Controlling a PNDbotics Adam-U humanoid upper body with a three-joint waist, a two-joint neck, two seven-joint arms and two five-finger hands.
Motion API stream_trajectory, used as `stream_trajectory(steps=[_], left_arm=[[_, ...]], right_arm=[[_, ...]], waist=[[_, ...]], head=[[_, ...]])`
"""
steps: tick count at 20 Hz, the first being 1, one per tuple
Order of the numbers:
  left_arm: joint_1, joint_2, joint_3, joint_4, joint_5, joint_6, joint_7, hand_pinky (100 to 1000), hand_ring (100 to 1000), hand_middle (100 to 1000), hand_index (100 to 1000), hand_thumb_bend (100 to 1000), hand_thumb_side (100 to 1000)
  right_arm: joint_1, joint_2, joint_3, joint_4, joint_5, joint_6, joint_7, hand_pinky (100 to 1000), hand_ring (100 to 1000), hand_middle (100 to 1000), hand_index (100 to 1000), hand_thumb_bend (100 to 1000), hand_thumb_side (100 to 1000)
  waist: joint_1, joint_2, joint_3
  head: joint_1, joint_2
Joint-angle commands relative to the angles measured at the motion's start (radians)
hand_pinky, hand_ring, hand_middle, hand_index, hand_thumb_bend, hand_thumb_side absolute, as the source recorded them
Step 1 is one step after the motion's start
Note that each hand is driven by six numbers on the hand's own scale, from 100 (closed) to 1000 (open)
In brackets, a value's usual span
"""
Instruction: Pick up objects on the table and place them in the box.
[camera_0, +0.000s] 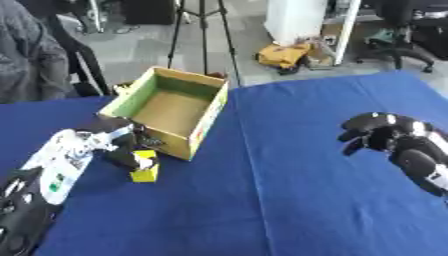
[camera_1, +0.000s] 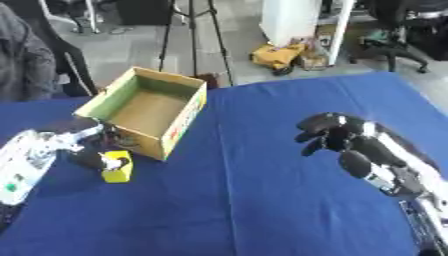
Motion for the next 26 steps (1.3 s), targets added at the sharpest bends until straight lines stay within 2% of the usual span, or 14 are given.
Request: stream_trajectory(steps=[1, 6, 10, 17, 21, 26], left_arm=[[-0.020, -0.006, 0.009, 0.013, -0.061, -0.012, 0.028, 701, 635, 647, 830, 384, 433], [-0.018, -0.016, 0.024, 0.020, -0.144, -0.008, 0.083, 703, 636, 648, 830, 383, 414], [-0.018, -0.015, 0.029, 0.019, -0.170, -0.013, 0.093, 702, 637, 650, 828, 383, 413], [-0.015, -0.007, 0.021, 0.036, -0.173, -0.057, -0.014, 710, 657, 670, 840, 392, 403], [-0.017, 0.002, 0.033, 0.017, -0.179, -0.063, -0.076, 700, 648, 671, 842, 384, 389], [-0.013, 0.006, 0.037, 0.002, -0.186, -0.053, -0.104, 625, 613, 671, 844, 369, 375]], right_arm=[[-0.013, -0.009, -0.003, -0.008, -0.007, -0.003, 0.004, 655, 758, 765, 762, 521, 617], [-0.013, -0.008, -0.003, -0.008, -0.006, -0.003, 0.005, 655, 758, 765, 762, 521, 617], [-0.014, -0.008, -0.003, -0.007, -0.006, -0.004, 0.005, 655, 758, 765, 762, 522, 617], [-0.014, -0.008, -0.004, -0.007, -0.007, -0.004, 0.005, 655, 759, 765, 761, 523, 617], [-0.014, -0.008, -0.004, -0.007, -0.007, -0.004, 0.005, 655, 759, 765, 761, 523, 617], [-0.013, -0.008, -0.005, -0.007, -0.006, -0.005, 0.005, 655, 759, 764, 761, 523, 617]], waist=[[-0.004, -0.012, -0.001], [-0.005, -0.010, 0.000], [-0.005, -0.010, 0.000], [-0.006, -0.010, -0.001], [-0.006, -0.010, 0.001], [-0.007, -0.010, 0.002]], head=[[0.004, -0.001], [0.003, -0.001], [0.004, -0.001], [0.003, -0.001], [0.002, -0.002], [0.001, -0.002]])
